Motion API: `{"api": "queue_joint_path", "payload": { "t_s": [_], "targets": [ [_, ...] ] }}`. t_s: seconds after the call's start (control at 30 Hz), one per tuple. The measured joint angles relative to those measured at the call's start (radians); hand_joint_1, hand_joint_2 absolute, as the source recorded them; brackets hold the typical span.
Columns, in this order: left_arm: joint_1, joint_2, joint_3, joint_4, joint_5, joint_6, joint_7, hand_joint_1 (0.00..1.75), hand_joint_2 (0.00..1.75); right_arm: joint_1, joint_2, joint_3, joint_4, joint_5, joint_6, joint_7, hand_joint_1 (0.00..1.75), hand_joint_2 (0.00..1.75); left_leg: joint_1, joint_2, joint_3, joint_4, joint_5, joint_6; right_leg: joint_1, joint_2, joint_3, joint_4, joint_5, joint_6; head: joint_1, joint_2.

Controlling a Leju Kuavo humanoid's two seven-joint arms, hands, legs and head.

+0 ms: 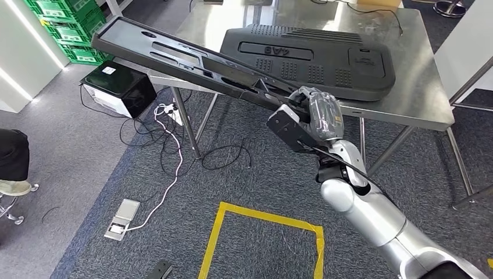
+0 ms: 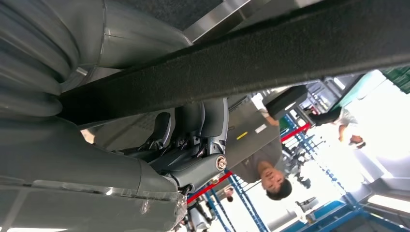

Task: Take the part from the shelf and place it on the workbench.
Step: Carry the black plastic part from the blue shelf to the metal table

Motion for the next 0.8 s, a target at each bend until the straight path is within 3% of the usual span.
{"api": "queue_joint_path", "payload": {
  "t_s": [0.1, 0.17, 0.23, 0.3, 0.33, 0.43, 0.47, 0.5, 0.53, 0.57, 0.63, 0.67, 0.8],
  "targets": [
    [0.000, 0.000, 0.000, 0.000, 0.000, -0.002, -0.005, 0.00, 1.75, 0.000, 0.000, 0.000, 0.000, 0.000, 0.001, 0.000, 1.75, 1.75, 0.000, -0.025, 0.082, -0.193, 0.102, 0.012, 0.001, 0.020, 0.002, 0.003, -0.001, 0.003, -0.008, 0.000],
    [0.000, 0.000, 0.000, 0.000, -0.001, -0.002, -0.008, 0.00, 1.75, -0.001, 0.001, 0.000, 0.000, 0.000, 0.001, -0.001, 1.75, 1.75, -0.002, -0.042, 0.110, -0.267, 0.125, 0.018, 0.000, 0.031, -0.002, 0.004, -0.001, 0.010, -0.009, 0.000],
    [0.000, 0.000, 0.000, 0.000, -0.002, -0.003, -0.011, 0.00, 1.75, -0.001, 0.002, 0.000, 0.000, 0.000, 0.001, -0.001, 1.75, 1.75, -0.004, -0.037, 0.112, -0.277, 0.126, 0.026, -0.003, 0.039, -0.005, 0.002, 0.002, 0.022, -0.007, 0.000],
    [-0.002, -0.001, 0.000, 0.000, -0.004, -0.006, -0.013, 0.00, 1.75, -0.001, 0.001, 0.000, 0.000, 0.000, 0.001, -0.002, 1.75, 1.75, -0.002, -0.026, 0.117, -0.289, 0.133, 0.038, -0.004, 0.024, -0.012, 0.020, -0.012, 0.032, -0.002, 0.000],
    [-0.003, -0.001, 0.000, 0.000, -0.004, -0.007, -0.013, 0.00, 1.75, -0.001, 0.000, 0.000, 0.000, 0.000, 0.001, -0.002, 1.75, 1.75, -0.001, -0.020, 0.120, -0.295, 0.136, 0.044, -0.004, 0.010, -0.027, 0.054, -0.034, 0.036, 0.003, 0.000],
    [-0.001, -0.001, 0.000, 0.000, -0.004, -0.009, -0.013, 0.00, 1.75, 0.000, 0.000, 0.000, 0.000, 0.000, 0.001, -0.003, 1.75, 1.75, -0.003, -0.002, 0.121, -0.298, 0.137, 0.051, -0.009, -0.023, -0.113, 0.239, -0.119, 0.046, 0.019, 0.000],
    [0.000, -0.001, 0.000, 0.000, -0.004, -0.009, -0.013, 0.00, 1.75, 0.002, 0.000, 0.000, 0.000, 0.000, 0.001, -0.003, 1.75, 1.75, -0.003, 0.005, 0.121, -0.297, 0.136, 0.051, -0.011, -0.025, -0.130, 0.274, -0.126, 0.048, 0.022, 0.000],
    [0.001, -0.001, 0.000, 0.000, -0.004, -0.009, -0.013, 0.00, 1.75, 0.002, 0.000, 0.000, 0.000, 0.000, 0.001, -0.003, 1.75, 1.75, -0.002, 0.011, 0.121, -0.296, 0.135, 0.050, -0.013, -0.027, -0.129, 0.271, -0.113, 0.050, 0.026, 0.000],
    [0.001, -0.001, 0.000, 0.000, -0.004, -0.009, -0.013, 0.00, 1.75, 0.003, 0.000, 0.000, 0.000, 0.000, 0.001, -0.003, 1.75, 1.75, -0.001, 0.016, 0.122, -0.293, 0.132, 0.048, -0.014, -0.031, -0.107, 0.227, -0.084, 0.052, 0.030, 0.000],
    [0.000, -0.001, 0.000, 0.000, -0.004, -0.009, -0.013, 0.00, 1.75, 0.003, 0.000, 0.000, 0.000, 0.000, 0.001, -0.003, 1.75, 1.75, -0.001, 0.022, 0.123, -0.290, 0.129, 0.044, -0.015, -0.042, -0.072, 0.157, -0.049, 0.053, 0.033, 0.000],
    [-0.001, -0.001, 0.000, 0.000, -0.004, -0.009, -0.013, 0.00, 1.75, 0.002, 0.000, 0.000, -0.001, 0.000, 0.001, -0.003, 1.75, 1.75, -0.004, 0.030, 0.123, -0.282, 0.121, 0.034, -0.010, -0.064, -0.016, 0.041, -0.011, 0.049, 0.040, 0.000],
    [-0.001, -0.001, 0.000, 0.000, -0.004, -0.009, -0.013, 0.00, 1.75, 0.002, 0.000, 0.000, -0.001, 0.000, 0.001, -0.003, 1.75, 1.75, -0.006, 0.034, 0.123, -0.280, 0.118, 0.029, -0.008, -0.069, -0.004, 0.016, -0.007, 0.044, 0.040, 0.000],
    [-0.002, -0.001, 0.000, 0.000, -0.005, -0.009, -0.014, 0.00, 1.75, 0.001, 0.001, -0.001, -0.002, 0.000, 0.002, -0.003, 1.75, 1.75, -0.003, 0.038, 0.124, -0.262, 0.100, 0.007, -0.006, -0.046, -0.001, 0.006, -0.009, 0.019, 0.029, 0.000]
  ]
}}
